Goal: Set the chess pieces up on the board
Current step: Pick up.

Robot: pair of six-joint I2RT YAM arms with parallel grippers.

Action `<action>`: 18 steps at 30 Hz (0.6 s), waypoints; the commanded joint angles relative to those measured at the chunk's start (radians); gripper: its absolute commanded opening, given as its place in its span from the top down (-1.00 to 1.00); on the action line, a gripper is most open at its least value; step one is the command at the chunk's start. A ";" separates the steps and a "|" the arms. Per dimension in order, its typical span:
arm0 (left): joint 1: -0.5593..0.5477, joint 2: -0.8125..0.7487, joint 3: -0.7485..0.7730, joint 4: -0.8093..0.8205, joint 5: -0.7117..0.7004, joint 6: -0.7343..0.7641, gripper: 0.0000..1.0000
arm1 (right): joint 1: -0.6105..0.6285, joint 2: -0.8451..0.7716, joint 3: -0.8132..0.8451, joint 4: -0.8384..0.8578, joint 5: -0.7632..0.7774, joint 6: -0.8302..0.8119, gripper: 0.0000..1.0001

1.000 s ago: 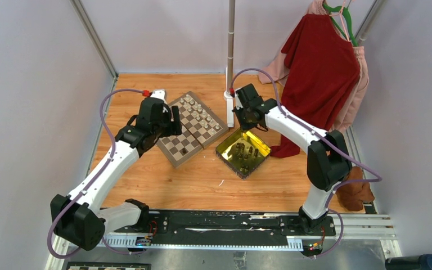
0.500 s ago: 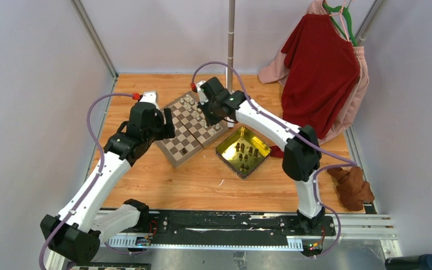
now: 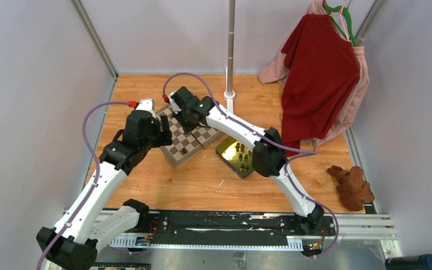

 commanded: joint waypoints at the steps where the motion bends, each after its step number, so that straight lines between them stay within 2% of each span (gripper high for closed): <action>1: -0.009 -0.021 -0.012 0.001 0.014 -0.012 -0.57 | 0.035 0.053 0.074 -0.081 0.009 0.005 1.00; 11: -0.009 -0.044 -0.036 0.011 0.031 -0.022 -0.57 | 0.053 0.095 0.078 -0.080 0.015 0.015 0.97; 18: -0.009 -0.065 -0.059 0.011 0.031 -0.031 -0.57 | 0.057 0.106 0.079 -0.084 0.023 0.012 0.80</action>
